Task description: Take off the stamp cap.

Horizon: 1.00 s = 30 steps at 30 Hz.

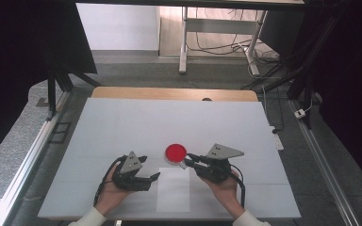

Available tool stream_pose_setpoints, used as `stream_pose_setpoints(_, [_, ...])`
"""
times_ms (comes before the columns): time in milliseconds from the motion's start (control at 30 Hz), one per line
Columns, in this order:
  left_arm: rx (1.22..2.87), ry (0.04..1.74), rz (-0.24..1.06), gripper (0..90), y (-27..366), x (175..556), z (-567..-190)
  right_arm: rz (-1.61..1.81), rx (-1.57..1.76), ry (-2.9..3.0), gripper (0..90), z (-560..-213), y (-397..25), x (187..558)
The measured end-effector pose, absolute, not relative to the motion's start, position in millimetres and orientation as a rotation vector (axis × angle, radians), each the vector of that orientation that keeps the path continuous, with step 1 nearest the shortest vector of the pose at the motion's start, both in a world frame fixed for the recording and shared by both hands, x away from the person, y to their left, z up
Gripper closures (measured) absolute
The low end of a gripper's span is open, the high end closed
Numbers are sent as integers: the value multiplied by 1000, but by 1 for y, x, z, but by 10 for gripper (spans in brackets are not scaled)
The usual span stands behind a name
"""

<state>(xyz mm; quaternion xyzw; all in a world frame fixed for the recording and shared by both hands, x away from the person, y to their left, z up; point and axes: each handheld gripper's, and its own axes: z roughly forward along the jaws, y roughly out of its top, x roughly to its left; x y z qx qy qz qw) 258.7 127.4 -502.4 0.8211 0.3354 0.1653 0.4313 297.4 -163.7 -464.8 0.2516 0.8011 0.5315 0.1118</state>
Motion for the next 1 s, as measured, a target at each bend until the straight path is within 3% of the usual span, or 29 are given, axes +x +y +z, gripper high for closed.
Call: stream_pose_setpoints(1000, [2069,771,385,243,88,273,-500,1569,758,2324,749,-464,-165,297])
